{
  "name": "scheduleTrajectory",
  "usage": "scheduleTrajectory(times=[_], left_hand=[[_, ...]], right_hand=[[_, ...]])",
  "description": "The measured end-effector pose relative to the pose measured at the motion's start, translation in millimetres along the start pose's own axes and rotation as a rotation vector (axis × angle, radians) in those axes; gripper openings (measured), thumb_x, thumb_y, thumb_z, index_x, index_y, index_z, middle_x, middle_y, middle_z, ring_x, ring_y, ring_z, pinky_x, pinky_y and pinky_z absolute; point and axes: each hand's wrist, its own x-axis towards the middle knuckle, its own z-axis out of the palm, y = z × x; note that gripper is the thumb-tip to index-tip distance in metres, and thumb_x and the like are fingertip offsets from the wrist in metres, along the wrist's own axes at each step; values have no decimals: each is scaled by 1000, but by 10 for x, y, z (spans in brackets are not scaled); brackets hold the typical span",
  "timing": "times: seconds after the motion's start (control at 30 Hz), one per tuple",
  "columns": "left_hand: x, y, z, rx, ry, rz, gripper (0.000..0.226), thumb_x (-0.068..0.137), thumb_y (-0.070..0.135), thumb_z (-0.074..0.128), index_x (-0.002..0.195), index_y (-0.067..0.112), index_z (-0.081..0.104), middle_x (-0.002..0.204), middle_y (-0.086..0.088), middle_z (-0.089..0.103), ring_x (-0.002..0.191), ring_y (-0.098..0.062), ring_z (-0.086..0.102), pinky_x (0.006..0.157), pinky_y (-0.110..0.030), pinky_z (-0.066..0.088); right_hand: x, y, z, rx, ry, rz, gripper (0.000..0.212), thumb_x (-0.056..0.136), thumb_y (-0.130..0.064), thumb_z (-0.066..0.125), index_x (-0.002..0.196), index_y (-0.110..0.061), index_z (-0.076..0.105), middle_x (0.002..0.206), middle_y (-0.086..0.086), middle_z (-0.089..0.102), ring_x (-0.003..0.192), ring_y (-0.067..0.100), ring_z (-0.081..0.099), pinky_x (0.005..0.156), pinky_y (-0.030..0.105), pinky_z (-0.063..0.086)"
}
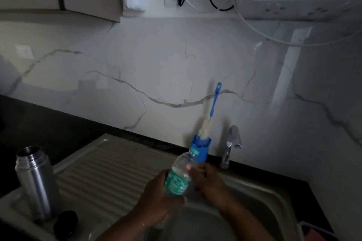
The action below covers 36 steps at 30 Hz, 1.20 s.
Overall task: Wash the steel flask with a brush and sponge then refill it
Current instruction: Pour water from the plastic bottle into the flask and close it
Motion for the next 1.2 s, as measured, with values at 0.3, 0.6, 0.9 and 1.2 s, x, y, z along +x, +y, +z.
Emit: scheduleTrajectory(times=[0.3, 0.6, 0.9, 1.2], left_hand=[[1255, -595, 30, 234, -224, -15, 125, 36, 74, 77, 145, 36, 27, 140, 13, 42, 130, -12, 45, 105, -33, 43], [2564, -1035, 45, 223, -234, -73, 138, 53, 71, 81, 156, 26, 0, 157, -8, 31, 141, -29, 34, 110, -50, 37], [2763, -1383, 364, 384, -244, -108, 131, 61, 68, 77, 156, 21, -1, 160, -7, 23, 148, -31, 20, 116, -58, 21], [2682, -1277, 300, 352, -232, -121, 126, 66, 62, 77, 155, 23, -3, 161, -6, 19, 148, -30, 17, 117, -60, 17]], right_hand=[[1305, 124, 281, 23, 258, -163, 59, 61, -14, 89, 108, -20, 53, 102, 7, 68, 92, 24, 68, 80, 40, 57], [2637, -41, 468, -210, 520, -189, 67, 68, -25, 84, 119, -18, 39, 105, -1, 57, 96, 17, 58, 80, 31, 47], [3008, 343, 572, -215, 543, -146, 72, 78, -19, 77, 134, -21, 32, 123, 1, 54, 113, 19, 56, 86, 28, 46], [2948, 289, 586, -258, 553, -115, 87, 81, -11, 73, 147, -21, 17, 138, 6, 49, 126, 25, 50, 89, 27, 42]])
